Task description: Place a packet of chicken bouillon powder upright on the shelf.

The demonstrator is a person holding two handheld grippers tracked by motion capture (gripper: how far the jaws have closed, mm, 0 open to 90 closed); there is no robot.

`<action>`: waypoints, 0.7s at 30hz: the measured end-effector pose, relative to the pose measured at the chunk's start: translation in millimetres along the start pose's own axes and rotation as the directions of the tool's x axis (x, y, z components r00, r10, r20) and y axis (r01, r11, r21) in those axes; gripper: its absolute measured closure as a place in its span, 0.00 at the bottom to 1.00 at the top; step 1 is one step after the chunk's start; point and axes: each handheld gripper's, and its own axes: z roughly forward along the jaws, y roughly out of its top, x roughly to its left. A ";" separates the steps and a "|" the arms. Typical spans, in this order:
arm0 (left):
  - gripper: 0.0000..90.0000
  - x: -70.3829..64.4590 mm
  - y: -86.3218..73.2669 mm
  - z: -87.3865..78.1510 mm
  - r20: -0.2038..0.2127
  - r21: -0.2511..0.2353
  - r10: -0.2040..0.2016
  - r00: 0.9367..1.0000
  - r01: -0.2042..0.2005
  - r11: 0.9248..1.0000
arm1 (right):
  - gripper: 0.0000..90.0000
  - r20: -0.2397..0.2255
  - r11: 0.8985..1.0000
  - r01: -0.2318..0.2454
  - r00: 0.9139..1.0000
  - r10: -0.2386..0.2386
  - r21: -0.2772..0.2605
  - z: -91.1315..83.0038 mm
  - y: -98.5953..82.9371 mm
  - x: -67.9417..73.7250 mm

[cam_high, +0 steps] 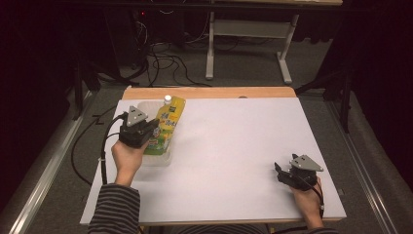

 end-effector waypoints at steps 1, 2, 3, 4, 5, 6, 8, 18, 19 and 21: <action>1.00 0.4 0.2 -0.8 0.005 0.005 0.002 1.000 -0.002 1.000 | 0.30 0.000 1.000 0.002 1.000 -0.002 0.000 0.1 0.0 0.2; 1.00 0.8 0.2 -1.6 0.006 0.010 0.005 1.000 -0.005 1.000 | 0.30 0.000 1.000 0.003 1.000 -0.003 0.001 0.2 0.1 0.3; 1.00 1.9 0.3 -2.7 0.007 0.020 0.007 1.000 -0.007 1.000 | 0.30 0.000 1.000 0.003 1.000 -0.003 0.001 0.2 0.1 0.2; 1.00 1.9 0.3 -2.7 0.007 0.020 0.007 1.000 -0.007 1.000 | 0.30 0.000 1.000 0.003 1.000 -0.003 0.001 0.2 0.1 0.2; 1.00 4.2 -0.1 -4.7 0.010 0.030 0.005 1.000 -0.006 1.000 | 0.30 0.001 1.000 -0.001 1.000 0.001 0.000 -0.1 0.0 0.1; 1.00 4.2 -0.1 -4.7 0.010 0.030 0.005 1.000 -0.006 1.000 | 0.30 0.001 1.000 -0.001 1.000 0.001 0.000 -0.1 0.0 0.1; 1.00 7.3 -1.0 -7.7 0.011 0.050 0.001 1.000 -0.001 0.999 | 0.30 0.001 1.000 0.001 1.000 -0.001 0.000 0.0 0.0 0.2; 1.00 15.1 -3.7 -17.5 0.009 0.142 -0.002 1.000 0.000 0.990 | 0.30 0.001 1.000 0.002 1.000 -0.002 0.000 0.2 0.1 0.5; 1.00 15.8 -3.7 -18.1 0.010 0.150 -0.007 1.000 0.005 0.989 | 0.30 0.000 1.000 0.000 1.000 0.000 0.002 0.3 0.2 0.7; 1.00 14.4 -3.4 -18.8 -0.007 0.148 0.002 1.000 -0.001 0.989 | 0.30 0.001 1.000 0.002 1.000 -0.002 0.002 0.4 0.2 0.9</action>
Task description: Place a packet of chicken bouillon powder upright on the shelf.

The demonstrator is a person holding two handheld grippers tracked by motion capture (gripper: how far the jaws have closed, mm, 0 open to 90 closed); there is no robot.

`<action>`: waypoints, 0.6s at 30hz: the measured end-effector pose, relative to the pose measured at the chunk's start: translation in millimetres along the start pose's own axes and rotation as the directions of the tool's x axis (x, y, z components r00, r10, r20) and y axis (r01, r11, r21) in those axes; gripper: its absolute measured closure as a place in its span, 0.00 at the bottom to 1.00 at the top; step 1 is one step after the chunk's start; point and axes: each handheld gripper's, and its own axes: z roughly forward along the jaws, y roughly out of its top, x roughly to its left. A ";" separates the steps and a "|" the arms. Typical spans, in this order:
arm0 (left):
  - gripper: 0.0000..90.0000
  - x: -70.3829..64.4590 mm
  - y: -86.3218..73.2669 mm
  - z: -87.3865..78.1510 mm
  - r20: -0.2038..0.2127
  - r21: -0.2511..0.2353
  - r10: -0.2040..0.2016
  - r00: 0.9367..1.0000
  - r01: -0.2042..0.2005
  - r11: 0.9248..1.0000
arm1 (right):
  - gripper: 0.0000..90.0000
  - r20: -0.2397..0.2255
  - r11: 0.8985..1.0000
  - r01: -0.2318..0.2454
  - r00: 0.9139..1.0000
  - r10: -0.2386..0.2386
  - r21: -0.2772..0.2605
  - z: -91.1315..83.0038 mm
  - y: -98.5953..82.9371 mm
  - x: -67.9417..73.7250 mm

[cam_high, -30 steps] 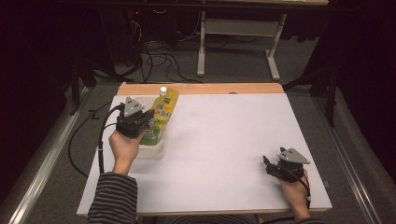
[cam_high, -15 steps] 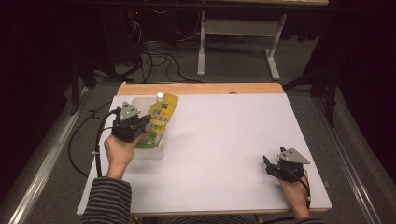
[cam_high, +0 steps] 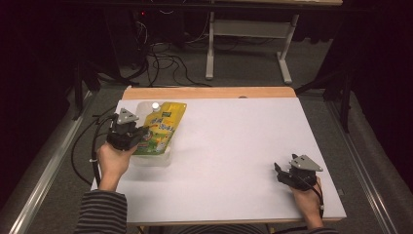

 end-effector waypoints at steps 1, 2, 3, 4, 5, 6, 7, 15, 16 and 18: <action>1.00 0.0 0.0 0.0 0.000 0.000 0.000 1.000 0.000 1.000 | 0.30 0.000 1.000 0.000 1.000 0.000 0.000 0.0 0.0 0.0; 1.00 -4.8 -1.5 1.5 -0.026 -0.027 0.019 0.999 -0.019 0.999 | 0.30 0.000 1.000 -0.001 1.000 0.001 0.000 0.0 0.0 -0.1; 1.00 -4.8 -1.5 1.5 -0.026 -0.027 0.019 0.999 -0.019 0.999 | 0.30 -0.001 1.000 0.001 1.000 -0.001 0.001 0.0 0.0 -0.3; 1.00 -8.4 -2.2 2.5 -0.018 -0.059 0.020 1.000 -0.021 0.998 | 0.30 -0.001 1.000 0.001 1.000 -0.001 0.000 -0.1 0.0 -0.3; 1.00 -10.0 -1.7 2.7 -0.019 -0.065 0.026 0.999 -0.028 0.997 | 0.30 0.000 1.000 0.003 1.000 -0.003 0.002 0.1 0.0 -0.3; 1.00 -10.0 -1.7 2.7 -0.019 -0.065 0.026 0.999 -0.028 0.997 | 0.30 0.000 1.000 0.008 1.000 -0.008 0.002 0.3 0.1 -0.4; 1.00 -12.5 -0.6 4.2 -0.017 -0.087 0.029 0.999 -0.030 0.996 | 0.30 -0.001 1.000 0.008 1.000 -0.008 0.003 0.5 0.1 -0.2; 1.00 -14.3 -2.8 7.2 -0.007 -0.152 0.024 1.000 -0.025 0.988 | 0.30 0.002 1.000 0.010 1.000 -0.010 0.002 0.3 0.1 -0.1; 1.00 -13.2 -5.9 7.1 -0.002 -0.161 0.014 1.000 -0.014 0.987 | 0.30 0.001 1.000 0.008 1.000 -0.008 0.002 0.3 0.1 0.0; 1.00 -11.1 -11.1 7.3 0.004 -0.154 0.008 1.000 -0.007 0.988 | 0.30 0.001 1.000 0.008 1.000 -0.008 0.002 0.3 0.1 -0.1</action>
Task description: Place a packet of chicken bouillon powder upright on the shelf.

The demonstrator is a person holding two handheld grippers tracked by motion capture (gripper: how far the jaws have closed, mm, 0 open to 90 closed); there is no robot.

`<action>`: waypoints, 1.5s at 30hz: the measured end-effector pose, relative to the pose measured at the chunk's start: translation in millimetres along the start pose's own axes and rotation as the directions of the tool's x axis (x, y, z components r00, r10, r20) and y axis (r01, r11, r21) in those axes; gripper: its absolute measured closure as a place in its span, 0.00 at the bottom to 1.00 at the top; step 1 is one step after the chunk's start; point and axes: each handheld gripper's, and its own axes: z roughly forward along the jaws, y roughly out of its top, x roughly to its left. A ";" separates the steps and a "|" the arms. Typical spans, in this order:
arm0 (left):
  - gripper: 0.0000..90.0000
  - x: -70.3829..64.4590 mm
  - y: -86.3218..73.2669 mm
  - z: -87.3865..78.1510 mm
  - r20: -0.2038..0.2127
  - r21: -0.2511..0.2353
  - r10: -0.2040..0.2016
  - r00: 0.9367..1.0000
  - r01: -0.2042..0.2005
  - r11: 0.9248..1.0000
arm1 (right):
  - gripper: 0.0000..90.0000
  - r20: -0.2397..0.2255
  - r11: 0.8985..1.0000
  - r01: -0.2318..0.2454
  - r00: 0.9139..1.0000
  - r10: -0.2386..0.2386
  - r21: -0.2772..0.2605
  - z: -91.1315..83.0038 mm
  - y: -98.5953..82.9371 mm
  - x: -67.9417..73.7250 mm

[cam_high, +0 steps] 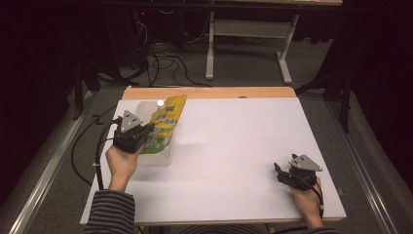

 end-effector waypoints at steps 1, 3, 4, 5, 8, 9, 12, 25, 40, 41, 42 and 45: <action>1.00 0.4 -2.5 0.0 -0.001 0.008 -0.002 1.000 0.002 1.000 | 0.30 0.000 1.000 0.000 1.000 0.000 0.000 0.0 0.0 0.1; 1.00 2.3 -6.2 -2.3 0.002 0.002 -0.016 1.000 0.016 1.000 | 0.30 -0.002 1.000 0.003 1.000 -0.003 -0.001 0.4 0.0 0.4; 1.00 3.7 -8.5 -3.7 -0.002 0.005 -0.013 1.000 0.013 1.000 | 0.30 0.004 1.000 0.009 1.000 -0.009 0.005 0.0 0.2 1.2; 1.00 3.7 -8.5 -3.7 -0.002 0.005 -0.013 1.000 0.013 1.000 | 0.30 0.004 1.000 0.009 1.000 -0.009 0.005 0.0 0.2 1.2; 1.00 5.3 -9.6 -6.0 -0.003 0.026 -0.003 1.000 0.003 1.000 | 0.30 0.002 1.000 0.008 1.000 -0.008 0.002 0.1 0.1 0.7; 1.00 5.3 -10.0 -6.5 -0.005 0.032 0.000 1.000 0.001 0.999 | 0.30 0.001 1.000 0.005 1.000 -0.005 0.000 0.2 0.0 0.6; 1.00 8.2 -11.6 -9.7 -0.003 0.068 0.005 1.000 -0.005 0.998 | 0.30 0.002 1.000 0.007 1.000 -0.007 0.001 0.1 0.1 0.7; 1.00 15.3 -28.8 -16.7 -0.022 0.098 -0.026 0.999 0.028 0.995 | 0.30 0.002 1.000 0.007 1.000 -0.007 0.002 0.1 0.1 0.7; 1.00 15.3 -54.8 -18.9 -0.004 0.036 -0.109 0.994 0.109 0.993 | 0.30 0.003 1.000 0.011 1.000 -0.011 0.005 0.6 0.4 1.4; 1.00 14.8 -56.7 -19.8 -0.003 0.036 -0.112 0.994 0.112 0.993 | 0.30 0.004 1.000 0.010 1.000 -0.010 0.005 0.5 0.3 1.3; 1.00 14.8 -56.7 -19.8 -0.003 0.036 -0.112 0.994 0.112 0.993 | 0.30 0.006 1.000 0.008 1.000 -0.008 0.006 0.0 0.3 1.4; 1.00 13.8 -63.9 -21.3 -0.004 0.046 -0.109 0.994 0.109 0.993 | 0.30 0.006 1.000 0.007 1.000 -0.007 0.003 0.0 0.1 1.0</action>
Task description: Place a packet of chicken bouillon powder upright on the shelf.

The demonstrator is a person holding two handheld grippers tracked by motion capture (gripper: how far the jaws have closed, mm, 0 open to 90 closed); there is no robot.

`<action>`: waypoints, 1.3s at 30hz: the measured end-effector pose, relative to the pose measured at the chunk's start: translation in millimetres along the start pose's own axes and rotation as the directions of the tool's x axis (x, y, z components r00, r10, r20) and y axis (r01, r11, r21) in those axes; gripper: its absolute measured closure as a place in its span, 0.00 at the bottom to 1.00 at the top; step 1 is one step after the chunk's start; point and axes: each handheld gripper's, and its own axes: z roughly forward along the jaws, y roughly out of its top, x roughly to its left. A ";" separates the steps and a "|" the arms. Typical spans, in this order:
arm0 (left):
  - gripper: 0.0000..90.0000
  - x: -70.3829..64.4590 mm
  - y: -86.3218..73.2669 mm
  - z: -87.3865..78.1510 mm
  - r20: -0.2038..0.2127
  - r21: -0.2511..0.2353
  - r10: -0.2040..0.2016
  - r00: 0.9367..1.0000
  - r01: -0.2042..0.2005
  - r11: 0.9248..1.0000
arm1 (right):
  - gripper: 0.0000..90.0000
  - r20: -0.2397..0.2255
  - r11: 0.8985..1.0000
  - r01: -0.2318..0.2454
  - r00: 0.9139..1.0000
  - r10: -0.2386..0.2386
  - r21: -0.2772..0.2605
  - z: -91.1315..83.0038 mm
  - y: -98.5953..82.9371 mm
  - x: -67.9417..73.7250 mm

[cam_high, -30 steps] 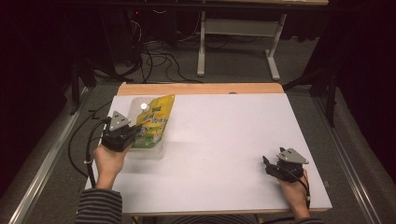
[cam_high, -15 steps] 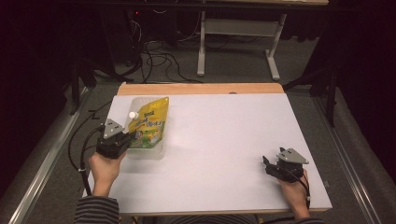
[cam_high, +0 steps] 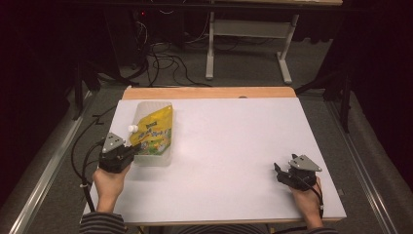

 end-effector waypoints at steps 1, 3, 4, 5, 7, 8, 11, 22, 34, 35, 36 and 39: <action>1.00 0.0 -1.5 0.1 0.000 0.001 -0.002 1.000 0.002 1.000 | 0.30 0.000 1.000 0.000 1.000 0.000 0.000 0.0 0.0 0.0; 1.00 0.5 -4.0 0.6 0.000 0.000 -0.012 1.000 0.012 1.000 | 0.30 0.001 1.000 0.000 1.000 0.000 -0.003 0.0 -0.1 0.0; 1.00 1.3 -4.2 1.3 -0.003 0.003 -0.016 1.000 0.016 1.000 | 0.30 0.001 1.000 0.000 1.000 0.000 -0.003 0.0 -0.1 0.0; 1.00 2.6 -3.7 3.7 -0.010 0.005 -0.023 1.000 0.023 1.000 | 0.30 0.003 1.000 -0.002 1.000 0.002 -0.004 -0.2 -0.1 0.0; 1.00 3.2 -3.6 5.1 -0.012 0.007 -0.025 1.000 0.025 1.000 | 0.30 0.004 1.000 -0.008 1.000 0.008 -0.005 -0.4 -0.2 -0.1; 1.00 3.4 -3.7 6.3 -0.015 0.007 -0.027 1.000 0.028 1.000 | 0.30 0.002 1.000 -0.017 1.000 0.017 -0.011 -0.6 -0.3 -0.6; 1.00 3.5 -6.0 6.1 -0.015 0.002 -0.025 1.000 0.025 1.000 | 0.30 0.006 1.000 -0.015 1.000 0.015 -0.009 -0.7 -0.3 -0.3; 0.99 0.0 -12.7 3.8 -0.013 -0.004 -0.031 0.999 0.031 0.999 | 0.30 0.002 1.000 -0.015 1.000 0.015 -0.010 -0.5 -0.3 -0.3; 0.84 3.6 -7.7 -1.6 -0.019 -0.028 -0.054 0.998 0.053 0.998 | 0.30 -0.001 1.000 -0.016 1.000 0.016 -0.010 -0.5 -0.3 -0.7; 0.82 3.6 -7.7 -1.6 -0.019 -0.028 -0.054 0.998 0.053 0.998 | 0.30 -0.001 1.000 -0.015 1.000 0.015 -0.010 -0.5 -0.3 -0.8; 0.82 3.5 -7.3 -1.9 -0.021 -0.028 -0.052 0.998 0.051 0.998 | 0.30 -0.001 1.000 -0.015 1.000 0.015 -0.010 -0.5 -0.3 -0.8; 0.71 3.1 -7.8 -3.7 -0.037 -0.025 -0.049 0.998 0.048 0.999 | 0.30 0.001 1.000 -0.012 1.000 0.012 -0.009 -0.4 -0.2 -0.7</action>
